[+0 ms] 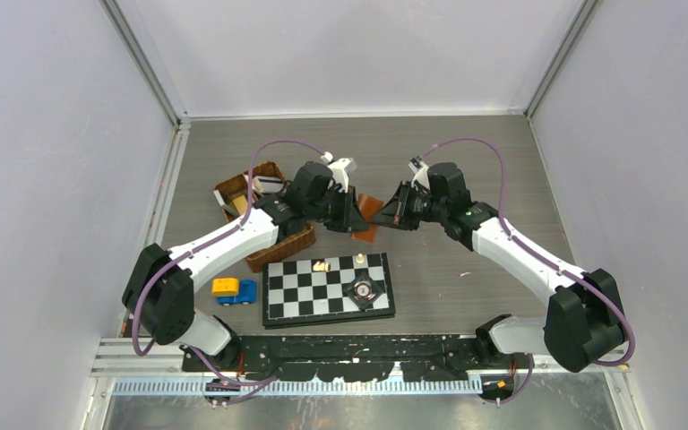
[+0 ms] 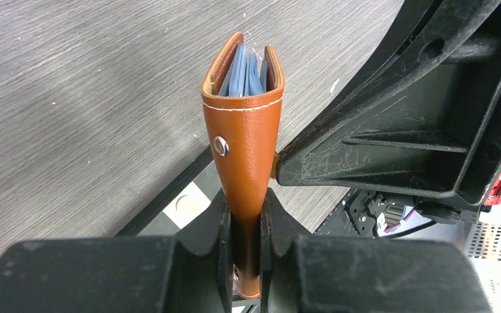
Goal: Put the credit cards into the card holder
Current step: Close the card holder.
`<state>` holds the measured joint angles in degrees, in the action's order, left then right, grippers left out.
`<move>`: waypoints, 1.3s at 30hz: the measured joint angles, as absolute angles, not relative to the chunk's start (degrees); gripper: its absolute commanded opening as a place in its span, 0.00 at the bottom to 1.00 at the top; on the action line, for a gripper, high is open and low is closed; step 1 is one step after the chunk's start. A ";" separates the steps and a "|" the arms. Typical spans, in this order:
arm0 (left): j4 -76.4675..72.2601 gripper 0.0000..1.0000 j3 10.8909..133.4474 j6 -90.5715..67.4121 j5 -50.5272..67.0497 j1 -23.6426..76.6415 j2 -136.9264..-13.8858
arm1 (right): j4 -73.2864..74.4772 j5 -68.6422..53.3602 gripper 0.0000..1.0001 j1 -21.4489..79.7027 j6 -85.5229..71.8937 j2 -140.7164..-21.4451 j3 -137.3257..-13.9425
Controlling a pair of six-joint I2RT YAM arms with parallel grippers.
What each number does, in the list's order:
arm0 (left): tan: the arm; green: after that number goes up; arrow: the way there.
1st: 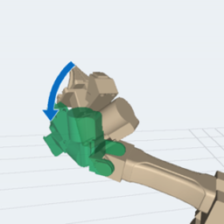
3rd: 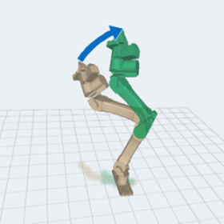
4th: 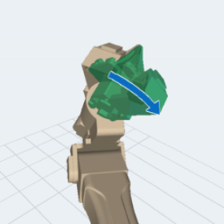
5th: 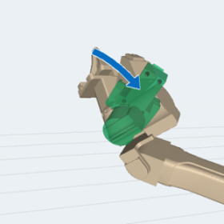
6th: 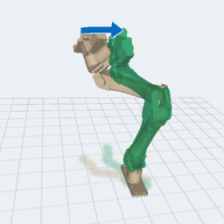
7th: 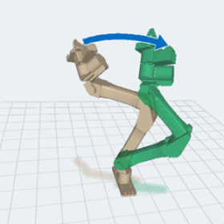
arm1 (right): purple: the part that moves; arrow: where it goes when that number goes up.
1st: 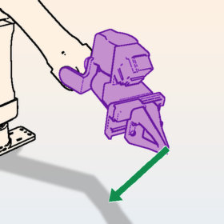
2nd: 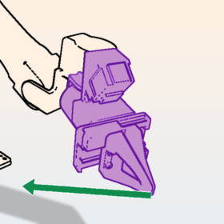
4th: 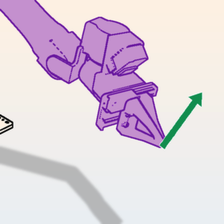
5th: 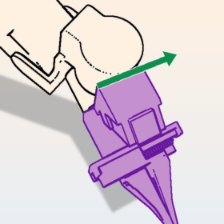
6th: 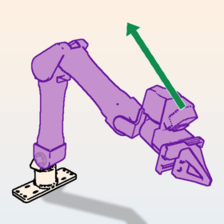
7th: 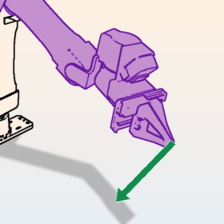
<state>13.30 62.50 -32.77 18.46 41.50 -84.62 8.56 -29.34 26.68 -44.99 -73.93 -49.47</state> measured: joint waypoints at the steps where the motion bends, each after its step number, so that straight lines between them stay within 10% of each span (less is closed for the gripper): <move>1: 13.28 0.00 62.50 -32.77 18.46 41.50 -84.62 | 8.45 -29.34 0.00 26.68 -45.10 -73.93 -49.41; 39: 13.61 0.00 61.89 -31.07 17.04 42.06 -86.63 | 3.05 -30.11 0.01 26.65 -47.24 -77.38 -46.33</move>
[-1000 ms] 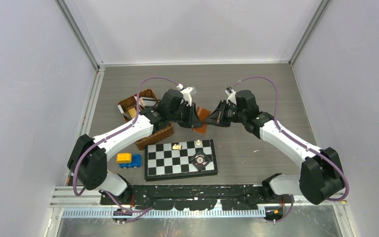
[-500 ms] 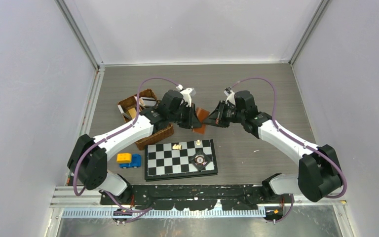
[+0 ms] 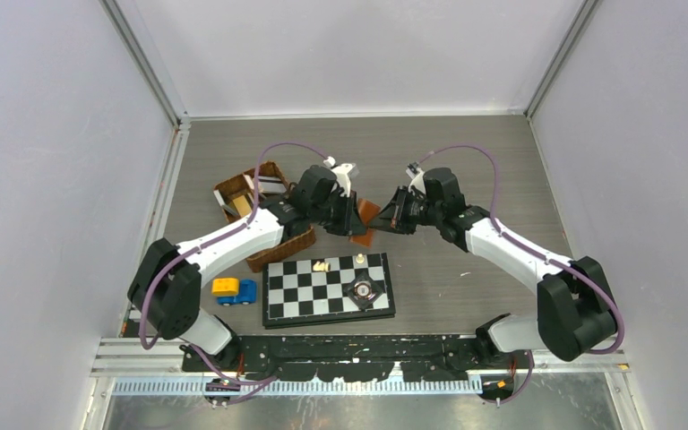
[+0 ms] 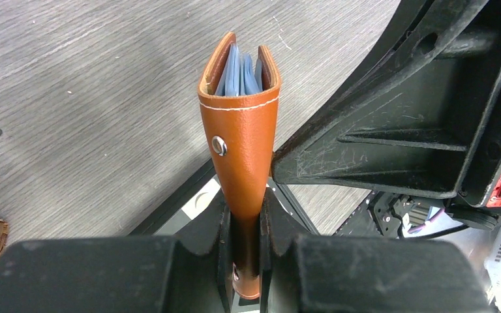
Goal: Put the credit cards into the card holder
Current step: Close the card holder.
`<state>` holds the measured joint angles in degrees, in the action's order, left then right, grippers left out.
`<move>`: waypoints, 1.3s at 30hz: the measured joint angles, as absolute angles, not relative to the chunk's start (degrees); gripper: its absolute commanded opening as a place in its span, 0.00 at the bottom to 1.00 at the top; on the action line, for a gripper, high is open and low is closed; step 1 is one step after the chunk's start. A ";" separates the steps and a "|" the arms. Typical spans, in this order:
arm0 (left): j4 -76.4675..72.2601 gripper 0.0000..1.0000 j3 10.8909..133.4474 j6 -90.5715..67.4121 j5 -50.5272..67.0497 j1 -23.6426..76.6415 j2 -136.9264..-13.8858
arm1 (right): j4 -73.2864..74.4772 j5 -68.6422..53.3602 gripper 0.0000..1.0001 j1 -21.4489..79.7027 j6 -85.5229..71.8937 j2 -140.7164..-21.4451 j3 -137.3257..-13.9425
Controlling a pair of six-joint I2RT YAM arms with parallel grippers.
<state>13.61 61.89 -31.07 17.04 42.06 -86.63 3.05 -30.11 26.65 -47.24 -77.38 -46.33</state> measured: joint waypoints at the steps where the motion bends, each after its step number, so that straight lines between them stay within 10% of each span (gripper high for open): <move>1: 13.63 0.00 61.89 -31.07 16.97 42.06 -86.67 | 2.85 -30.11 0.01 26.63 -47.35 -77.45 -46.24; 39: 13.34 0.00 61.89 -31.20 15.38 42.33 -90.54 | -3.75 -29.32 0.00 26.63 -51.22 -81.91 -43.13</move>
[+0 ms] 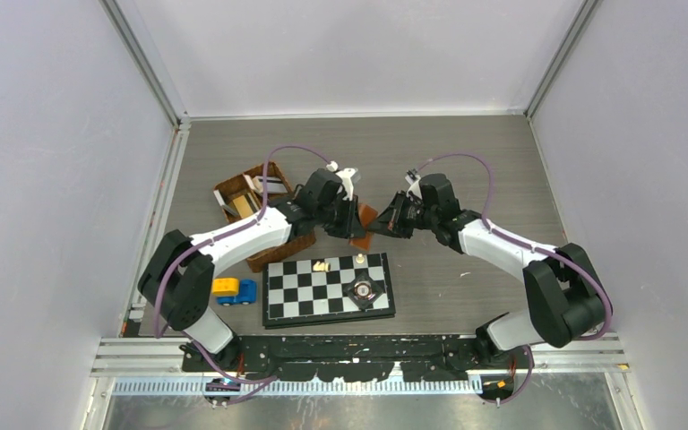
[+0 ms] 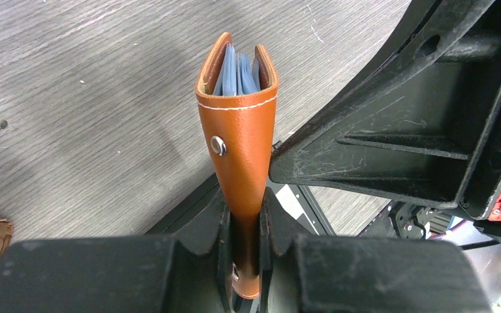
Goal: Put the credit cards into the card holder
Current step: Close the card holder.
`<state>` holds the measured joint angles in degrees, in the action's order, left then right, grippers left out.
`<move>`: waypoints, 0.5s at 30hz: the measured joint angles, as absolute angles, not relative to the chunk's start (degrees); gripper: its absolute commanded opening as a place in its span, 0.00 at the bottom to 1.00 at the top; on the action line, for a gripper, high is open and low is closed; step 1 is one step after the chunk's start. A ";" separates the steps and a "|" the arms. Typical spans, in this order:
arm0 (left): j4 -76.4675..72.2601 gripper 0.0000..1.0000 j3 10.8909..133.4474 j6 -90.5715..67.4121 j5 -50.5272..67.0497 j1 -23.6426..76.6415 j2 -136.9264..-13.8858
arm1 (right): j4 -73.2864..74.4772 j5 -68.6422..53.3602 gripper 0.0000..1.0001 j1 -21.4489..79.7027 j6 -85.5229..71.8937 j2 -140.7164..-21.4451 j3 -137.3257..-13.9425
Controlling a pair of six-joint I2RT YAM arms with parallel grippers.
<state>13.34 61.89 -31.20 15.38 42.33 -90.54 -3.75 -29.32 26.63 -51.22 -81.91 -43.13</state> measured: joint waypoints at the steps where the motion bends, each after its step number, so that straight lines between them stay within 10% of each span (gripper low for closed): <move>1: 13.39 0.00 61.89 -31.20 15.20 42.37 -90.54 | -3.79 -29.30 0.00 26.63 -51.22 -81.91 -43.09; 15: 20.18 0.00 66.46 -33.04 7.94 46.09 -89.49 | 0.30 -24.71 0.00 27.18 -47.72 -76.69 -43.18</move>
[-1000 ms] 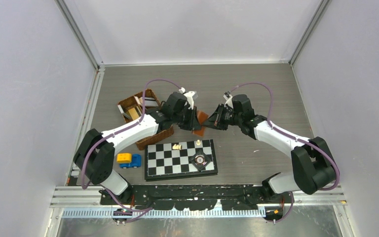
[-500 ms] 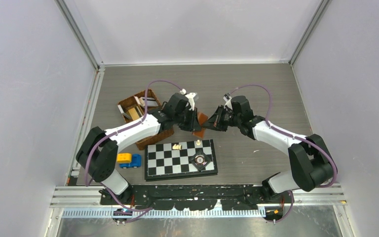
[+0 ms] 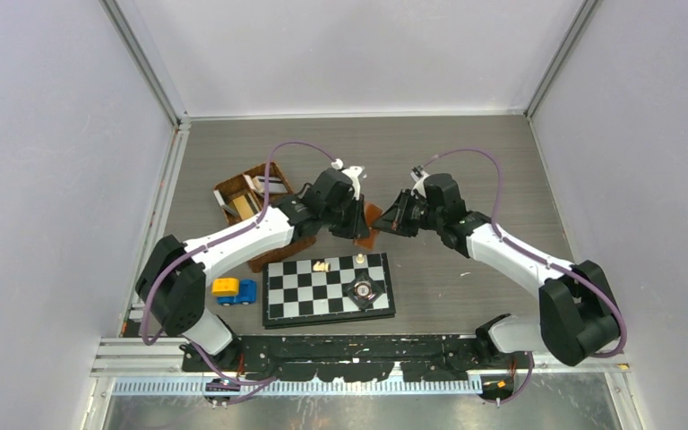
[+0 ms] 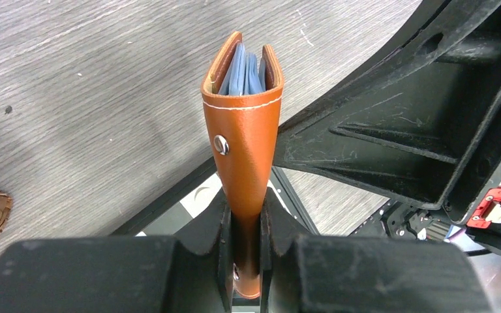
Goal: Put the credit cards into the card holder
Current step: Close the card holder.
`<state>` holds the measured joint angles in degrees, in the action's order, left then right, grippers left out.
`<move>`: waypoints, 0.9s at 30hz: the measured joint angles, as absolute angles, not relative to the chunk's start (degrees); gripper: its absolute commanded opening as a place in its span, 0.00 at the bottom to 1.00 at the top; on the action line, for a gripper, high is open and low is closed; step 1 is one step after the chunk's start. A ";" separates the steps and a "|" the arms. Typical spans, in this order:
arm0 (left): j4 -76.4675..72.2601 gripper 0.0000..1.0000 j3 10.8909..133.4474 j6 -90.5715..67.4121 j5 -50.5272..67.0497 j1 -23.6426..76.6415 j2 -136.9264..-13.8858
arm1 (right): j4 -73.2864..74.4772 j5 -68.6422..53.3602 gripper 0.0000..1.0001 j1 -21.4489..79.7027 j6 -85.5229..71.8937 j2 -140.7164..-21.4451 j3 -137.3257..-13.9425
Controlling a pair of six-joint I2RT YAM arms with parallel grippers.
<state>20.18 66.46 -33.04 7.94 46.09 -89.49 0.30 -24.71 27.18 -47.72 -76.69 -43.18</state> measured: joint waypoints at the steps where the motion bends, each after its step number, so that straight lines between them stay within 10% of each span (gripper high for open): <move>1: 20.47 0.00 66.63 -33.06 7.73 46.28 -89.19 | 0.99 -24.56 0.00 27.22 -47.31 -76.01 -43.35; 16: 21.41 0.00 66.85 -34.65 3.49 47.35 -86.35 | 16.58 -16.16 0.50 28.10 -42.33 -66.26 -48.66; 27: 21.52 0.00 66.85 -35.44 3.01 47.35 -86.32 | 19.57 -7.22 0.41 34.20 -45.41 -69.60 -51.46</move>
<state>21.52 66.85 -35.44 3.01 47.35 -86.32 19.57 -7.22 34.20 -45.41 -69.60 -51.46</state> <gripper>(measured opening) 0.131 0.460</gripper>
